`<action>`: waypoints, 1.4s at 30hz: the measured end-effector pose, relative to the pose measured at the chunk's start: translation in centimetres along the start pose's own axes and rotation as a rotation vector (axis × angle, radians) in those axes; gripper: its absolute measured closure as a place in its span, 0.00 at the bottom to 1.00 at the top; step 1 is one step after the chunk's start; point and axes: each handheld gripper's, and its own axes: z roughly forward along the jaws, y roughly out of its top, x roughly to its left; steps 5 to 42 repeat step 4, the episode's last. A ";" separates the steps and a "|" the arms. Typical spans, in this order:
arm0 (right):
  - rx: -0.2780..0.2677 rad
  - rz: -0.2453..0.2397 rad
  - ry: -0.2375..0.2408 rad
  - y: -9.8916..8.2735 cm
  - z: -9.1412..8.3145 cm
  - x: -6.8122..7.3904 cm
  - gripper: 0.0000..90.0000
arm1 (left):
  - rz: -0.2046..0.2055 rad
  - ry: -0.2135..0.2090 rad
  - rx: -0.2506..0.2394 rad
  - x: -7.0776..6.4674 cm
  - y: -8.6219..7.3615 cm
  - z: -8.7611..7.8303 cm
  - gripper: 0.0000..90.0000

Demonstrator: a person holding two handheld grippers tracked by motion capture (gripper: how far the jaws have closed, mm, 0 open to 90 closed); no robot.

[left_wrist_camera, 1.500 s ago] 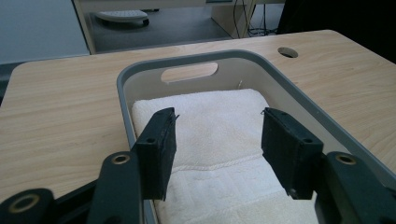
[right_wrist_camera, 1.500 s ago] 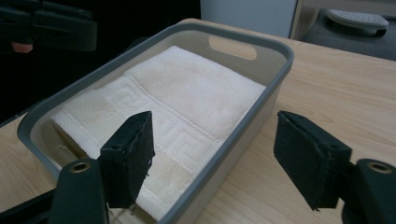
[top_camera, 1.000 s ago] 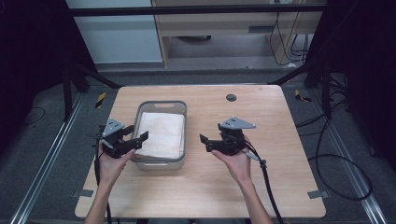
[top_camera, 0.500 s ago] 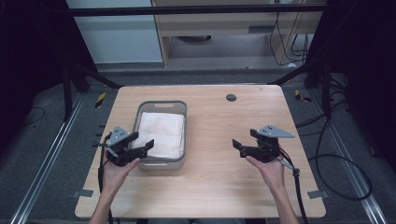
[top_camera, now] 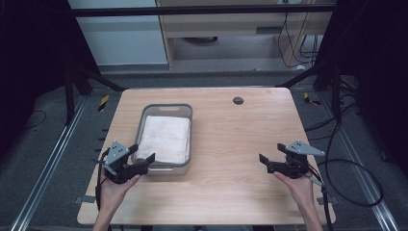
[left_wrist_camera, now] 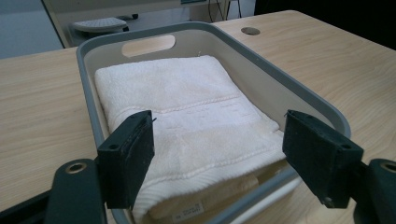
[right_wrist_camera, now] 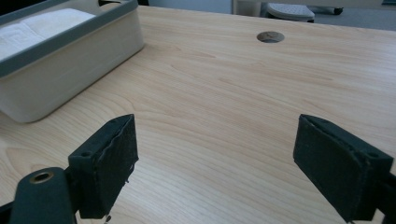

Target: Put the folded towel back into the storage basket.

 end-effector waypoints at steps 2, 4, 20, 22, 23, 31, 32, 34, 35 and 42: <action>0.010 0.001 -0.013 -0.5 -0.2 -0.4 0.16 | 0.004 0.001 -0.003 -0.1 -0.4 -0.5 0.27; 0.022 0.008 -0.026 -1.1 -0.4 -0.9 0.16 | 0.003 0.008 -0.005 0.0 -0.9 -1.0 0.27; 0.022 0.008 -0.026 -1.1 -0.4 -0.9 0.16 | 0.003 0.008 -0.005 0.0 -0.9 -1.0 0.27; 0.022 0.008 -0.026 -1.1 -0.4 -0.9 0.16 | 0.003 0.008 -0.005 0.0 -0.9 -1.0 0.27; 0.022 0.008 -0.026 -1.1 -0.4 -0.9 0.16 | 0.003 0.008 -0.005 0.0 -0.9 -1.0 0.27; 0.022 0.008 -0.026 -1.1 -0.4 -0.9 0.16 | 0.003 0.008 -0.005 0.0 -0.9 -1.0 0.27; 0.022 0.008 -0.026 -1.1 -0.4 -0.9 0.16 | 0.003 0.008 -0.005 0.0 -0.9 -1.0 0.27; 0.022 0.008 -0.026 -1.1 -0.4 -0.9 0.16 | 0.003 0.008 -0.005 0.0 -0.9 -1.0 0.27; 0.022 0.008 -0.026 -1.1 -0.4 -0.9 0.16 | 0.003 0.008 -0.005 0.0 -0.9 -1.0 0.27; 0.022 0.008 -0.026 -1.1 -0.4 -0.9 0.16 | 0.003 0.008 -0.005 0.0 -0.9 -1.0 0.27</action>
